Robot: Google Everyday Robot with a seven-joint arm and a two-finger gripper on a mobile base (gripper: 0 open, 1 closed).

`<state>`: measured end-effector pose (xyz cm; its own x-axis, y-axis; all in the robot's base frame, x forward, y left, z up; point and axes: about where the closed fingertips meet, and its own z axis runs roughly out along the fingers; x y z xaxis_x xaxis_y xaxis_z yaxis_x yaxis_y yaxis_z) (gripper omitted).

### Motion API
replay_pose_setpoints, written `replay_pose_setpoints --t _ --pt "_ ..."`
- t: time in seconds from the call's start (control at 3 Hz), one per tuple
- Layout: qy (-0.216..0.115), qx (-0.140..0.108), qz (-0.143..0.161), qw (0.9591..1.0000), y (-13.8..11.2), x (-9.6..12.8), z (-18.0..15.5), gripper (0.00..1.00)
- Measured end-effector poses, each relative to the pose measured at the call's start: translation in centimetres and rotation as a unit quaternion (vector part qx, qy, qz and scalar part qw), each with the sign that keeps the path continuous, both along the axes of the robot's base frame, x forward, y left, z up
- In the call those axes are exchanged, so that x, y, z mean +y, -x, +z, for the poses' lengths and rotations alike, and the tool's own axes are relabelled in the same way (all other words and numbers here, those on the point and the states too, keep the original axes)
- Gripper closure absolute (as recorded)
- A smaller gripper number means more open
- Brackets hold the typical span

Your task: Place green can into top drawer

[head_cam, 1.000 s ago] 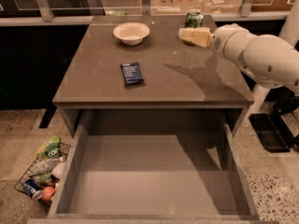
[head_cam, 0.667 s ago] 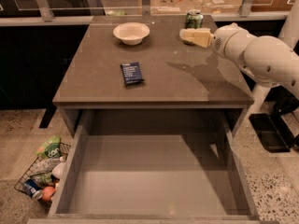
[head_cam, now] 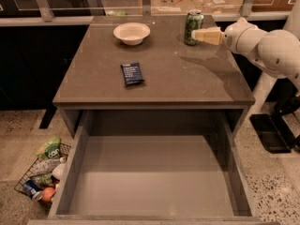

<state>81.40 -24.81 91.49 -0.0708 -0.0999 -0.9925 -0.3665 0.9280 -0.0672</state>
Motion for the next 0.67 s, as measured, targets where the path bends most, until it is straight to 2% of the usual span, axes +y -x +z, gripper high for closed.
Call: replay_pose_setpoints --t 0.33,0.67 --pt "-0.004 0.004 0.001 1.0000 -1.0 0.6 -0.5 0.00" --pt "-0.007 0.008 0.006 0.9999 -3.2 2.1 -1.2 0.00"
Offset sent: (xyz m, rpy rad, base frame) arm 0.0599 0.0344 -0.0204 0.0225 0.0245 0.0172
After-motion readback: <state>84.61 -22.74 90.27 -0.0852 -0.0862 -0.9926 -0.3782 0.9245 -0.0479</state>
